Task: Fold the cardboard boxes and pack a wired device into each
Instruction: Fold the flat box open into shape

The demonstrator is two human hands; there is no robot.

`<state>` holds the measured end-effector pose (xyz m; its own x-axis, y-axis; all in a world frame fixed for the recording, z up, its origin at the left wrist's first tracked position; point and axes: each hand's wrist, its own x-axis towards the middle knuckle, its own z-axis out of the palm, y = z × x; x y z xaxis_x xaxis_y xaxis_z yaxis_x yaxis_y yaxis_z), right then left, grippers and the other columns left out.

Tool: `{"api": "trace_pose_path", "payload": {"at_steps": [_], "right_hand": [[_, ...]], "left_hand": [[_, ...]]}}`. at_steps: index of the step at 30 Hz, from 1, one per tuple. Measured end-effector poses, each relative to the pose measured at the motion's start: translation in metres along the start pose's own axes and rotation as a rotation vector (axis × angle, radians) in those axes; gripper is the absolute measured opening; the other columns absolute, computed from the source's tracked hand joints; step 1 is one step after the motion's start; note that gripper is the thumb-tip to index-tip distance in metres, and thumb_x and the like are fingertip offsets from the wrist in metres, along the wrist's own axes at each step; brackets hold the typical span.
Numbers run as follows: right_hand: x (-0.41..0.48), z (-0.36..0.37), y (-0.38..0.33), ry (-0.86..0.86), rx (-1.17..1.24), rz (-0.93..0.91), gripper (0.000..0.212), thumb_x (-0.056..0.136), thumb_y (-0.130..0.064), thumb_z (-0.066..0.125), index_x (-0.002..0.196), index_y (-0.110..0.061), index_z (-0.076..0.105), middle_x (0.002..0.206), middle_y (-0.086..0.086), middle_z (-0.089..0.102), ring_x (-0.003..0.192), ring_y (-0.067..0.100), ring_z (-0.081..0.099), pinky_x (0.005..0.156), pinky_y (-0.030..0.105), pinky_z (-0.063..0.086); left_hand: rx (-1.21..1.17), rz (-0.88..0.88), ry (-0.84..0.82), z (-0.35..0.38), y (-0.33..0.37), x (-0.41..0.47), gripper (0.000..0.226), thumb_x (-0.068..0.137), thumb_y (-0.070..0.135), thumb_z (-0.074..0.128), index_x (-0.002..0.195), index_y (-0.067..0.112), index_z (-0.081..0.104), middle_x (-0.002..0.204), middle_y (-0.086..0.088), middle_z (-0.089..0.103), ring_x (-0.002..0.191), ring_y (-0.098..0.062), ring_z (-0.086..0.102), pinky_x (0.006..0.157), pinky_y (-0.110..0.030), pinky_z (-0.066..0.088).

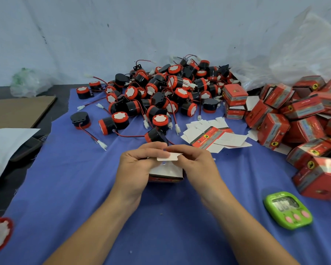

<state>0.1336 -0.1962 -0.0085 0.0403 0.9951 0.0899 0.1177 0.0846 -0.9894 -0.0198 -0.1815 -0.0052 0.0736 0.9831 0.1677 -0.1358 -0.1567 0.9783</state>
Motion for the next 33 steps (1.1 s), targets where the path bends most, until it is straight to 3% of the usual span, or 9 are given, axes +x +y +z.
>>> {"api": "trace_pose_path", "payload": {"at_steps": [4,8,14,17,20,23,26,28,33], "right_hand": [[0.003,-0.007,0.002,-0.138,0.224,0.086,0.043,0.073,-0.019,0.053,0.104,-0.028,0.082,0.109,-0.003,0.079,0.11,0.015,0.07,0.099,0.034,0.051],[0.005,-0.01,0.006,-0.214,0.106,0.05,0.035,0.083,-0.027,0.06,0.112,-0.028,0.08,0.11,-0.004,0.078,0.11,0.013,0.07,0.098,0.031,0.053],[0.001,-0.008,0.008,-0.07,-0.124,-0.024,0.032,0.082,-0.01,0.073,0.105,-0.03,0.081,0.096,-0.012,0.08,0.091,0.013,0.075,0.083,0.034,0.062],[-0.003,-0.004,0.006,-0.006,-0.244,-0.078,0.031,0.083,-0.013,0.074,0.097,-0.041,0.08,0.091,-0.025,0.076,0.087,-0.001,0.072,0.07,0.015,0.056],[-0.005,0.0,0.003,0.003,-0.336,-0.11,0.032,0.085,-0.018,0.072,0.101,-0.045,0.078,0.094,-0.036,0.071,0.093,-0.01,0.067,0.07,0.006,0.05],[-0.004,-0.002,-0.001,-0.063,-0.349,-0.083,0.029,0.084,-0.035,0.071,0.112,-0.041,0.076,0.102,-0.034,0.071,0.102,-0.01,0.065,0.081,0.014,0.05],[-0.002,-0.005,-0.006,-0.113,-0.162,0.006,0.035,0.086,-0.052,0.058,0.108,-0.034,0.079,0.107,-0.014,0.077,0.108,0.003,0.068,0.098,0.034,0.053],[-0.001,-0.009,-0.006,-0.118,-0.193,0.032,0.043,0.085,-0.055,0.053,0.112,-0.032,0.077,0.111,-0.008,0.076,0.113,0.01,0.066,0.105,0.044,0.05],[-0.006,-0.012,-0.009,-0.226,-0.319,0.024,0.046,0.082,-0.045,0.059,0.127,-0.041,0.068,0.115,-0.026,0.071,0.115,-0.005,0.062,0.106,0.035,0.05]], "left_hand": [[0.02,0.029,-0.043,-0.006,-0.004,-0.001,0.032,0.079,0.002,0.056,0.074,0.017,0.084,0.11,0.004,0.077,0.103,-0.011,0.071,0.077,-0.02,0.056],[0.064,0.018,-0.055,-0.009,-0.005,-0.001,0.027,0.07,0.011,0.06,0.079,0.018,0.084,0.107,0.004,0.078,0.1,-0.012,0.072,0.076,-0.019,0.055],[0.102,0.031,-0.031,-0.01,-0.005,-0.001,0.066,0.058,-0.004,0.059,0.105,0.038,0.08,0.101,0.004,0.08,0.09,-0.012,0.075,0.07,-0.023,0.058],[0.159,0.083,0.009,-0.009,-0.008,-0.001,0.071,0.064,-0.014,0.058,0.099,0.043,0.08,0.097,0.006,0.08,0.089,-0.009,0.074,0.069,-0.02,0.057],[0.196,0.118,0.039,-0.008,-0.007,-0.002,0.073,0.07,-0.018,0.056,0.097,0.045,0.08,0.096,0.006,0.08,0.091,-0.01,0.075,0.072,-0.02,0.057],[0.111,0.122,0.049,-0.009,-0.003,-0.002,0.051,0.069,0.001,0.059,0.102,0.034,0.081,0.096,-0.001,0.08,0.093,-0.015,0.075,0.075,-0.021,0.057],[0.016,0.117,0.068,-0.009,-0.001,-0.003,0.035,0.079,0.01,0.059,0.101,0.025,0.082,0.096,-0.005,0.08,0.094,-0.018,0.075,0.079,-0.021,0.057],[-0.006,0.122,0.094,-0.007,-0.001,-0.005,0.031,0.084,0.012,0.057,0.102,0.021,0.081,0.094,-0.005,0.08,0.092,-0.015,0.076,0.079,-0.019,0.056],[0.097,0.162,0.082,-0.003,-0.002,-0.008,0.03,0.089,0.016,0.056,0.103,0.028,0.08,0.094,0.0,0.08,0.094,-0.012,0.074,0.082,-0.019,0.055]]}}
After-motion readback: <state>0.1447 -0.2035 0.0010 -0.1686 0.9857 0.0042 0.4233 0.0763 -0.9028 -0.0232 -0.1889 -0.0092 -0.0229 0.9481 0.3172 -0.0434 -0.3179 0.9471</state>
